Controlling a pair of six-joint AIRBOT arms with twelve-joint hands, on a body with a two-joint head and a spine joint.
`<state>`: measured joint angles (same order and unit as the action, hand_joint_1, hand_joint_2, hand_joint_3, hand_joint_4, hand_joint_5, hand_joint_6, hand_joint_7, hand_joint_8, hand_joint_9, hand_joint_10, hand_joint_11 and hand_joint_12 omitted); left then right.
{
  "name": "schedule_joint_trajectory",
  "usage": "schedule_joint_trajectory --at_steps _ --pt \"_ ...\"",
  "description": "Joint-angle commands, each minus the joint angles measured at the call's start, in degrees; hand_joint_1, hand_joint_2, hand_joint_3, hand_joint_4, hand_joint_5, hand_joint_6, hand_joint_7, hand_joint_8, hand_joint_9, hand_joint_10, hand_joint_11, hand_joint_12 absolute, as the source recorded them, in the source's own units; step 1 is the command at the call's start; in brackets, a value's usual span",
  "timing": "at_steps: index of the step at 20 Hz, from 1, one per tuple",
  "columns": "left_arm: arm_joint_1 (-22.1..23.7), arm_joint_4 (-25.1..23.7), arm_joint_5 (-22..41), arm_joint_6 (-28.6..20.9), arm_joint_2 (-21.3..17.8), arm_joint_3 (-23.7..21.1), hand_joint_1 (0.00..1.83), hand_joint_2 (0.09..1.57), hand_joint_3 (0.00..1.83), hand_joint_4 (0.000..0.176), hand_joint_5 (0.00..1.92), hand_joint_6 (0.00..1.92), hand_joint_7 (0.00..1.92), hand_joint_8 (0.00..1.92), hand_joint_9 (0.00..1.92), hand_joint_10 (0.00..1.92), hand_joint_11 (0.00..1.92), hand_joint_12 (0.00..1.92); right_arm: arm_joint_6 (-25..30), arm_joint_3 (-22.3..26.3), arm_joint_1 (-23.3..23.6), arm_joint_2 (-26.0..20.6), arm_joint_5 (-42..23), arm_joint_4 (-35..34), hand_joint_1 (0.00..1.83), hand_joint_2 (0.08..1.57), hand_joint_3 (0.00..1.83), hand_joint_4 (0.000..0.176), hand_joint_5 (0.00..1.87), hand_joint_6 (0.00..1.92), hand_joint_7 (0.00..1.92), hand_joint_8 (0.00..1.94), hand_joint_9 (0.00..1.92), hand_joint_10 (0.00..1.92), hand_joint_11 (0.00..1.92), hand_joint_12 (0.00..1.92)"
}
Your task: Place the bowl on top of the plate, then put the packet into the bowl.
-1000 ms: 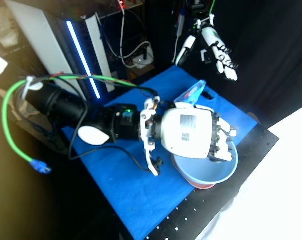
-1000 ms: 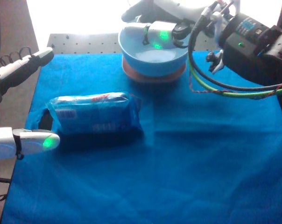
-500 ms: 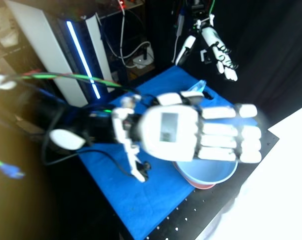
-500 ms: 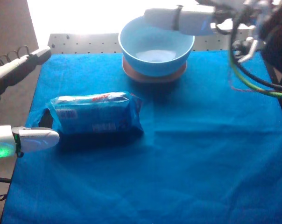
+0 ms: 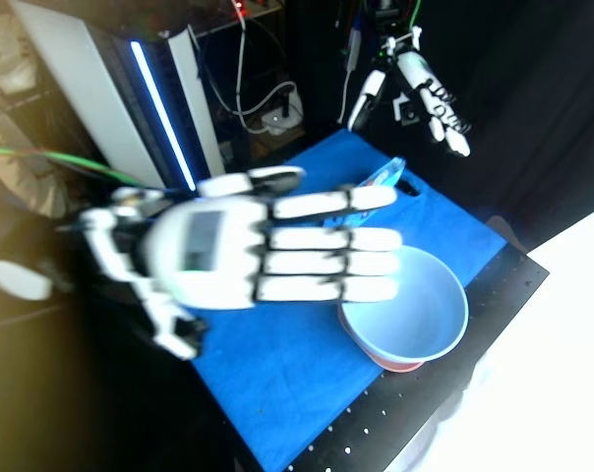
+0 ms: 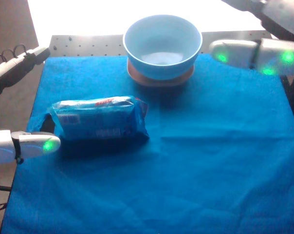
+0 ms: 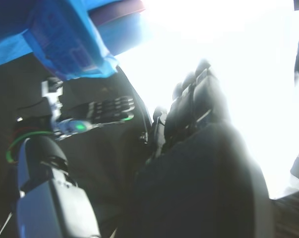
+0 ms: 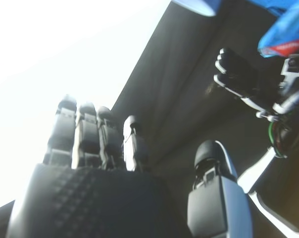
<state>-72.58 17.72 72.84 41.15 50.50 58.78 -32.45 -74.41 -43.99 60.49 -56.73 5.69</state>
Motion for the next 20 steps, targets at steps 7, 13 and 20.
schedule_joint_trajectory --at_steps 7,13,20 --pt "0.8 1.6 5.2 -0.2 1.7 2.0 0.74 0.76 0.0 0.176 0.0 0.0 0.03 0.0 0.0 0.0 0.0 0.0 0.3 9.3 -15.1 -8.0 -18.4 -9.8 0.12 1.15 0.0 0.175 0.03 0.0 0.0 0.0 0.0 0.0 0.0 0.0" --pt "8.9 -3.7 -3.1 -2.0 6.7 6.9 0.7 0.8 0.0 0.176 0.09 0.01 0.05 0.0 0.03 0.0 0.0 0.0 0.3 11.2 -20.0 -8.8 -19.3 -12.5 0.17 1.18 0.01 0.176 0.03 0.0 0.0 0.0 0.0 0.0 0.0 0.0" --pt "17.4 -13.4 -13.6 -4.5 11.2 11.6 0.92 0.82 0.0 0.046 0.24 0.01 0.34 0.01 0.29 0.01 0.22 0.12 0.3 11.2 -20.0 -8.7 -19.3 -12.5 0.18 1.18 0.0 0.175 0.03 0.01 0.0 0.0 0.0 0.0 0.04 0.02"
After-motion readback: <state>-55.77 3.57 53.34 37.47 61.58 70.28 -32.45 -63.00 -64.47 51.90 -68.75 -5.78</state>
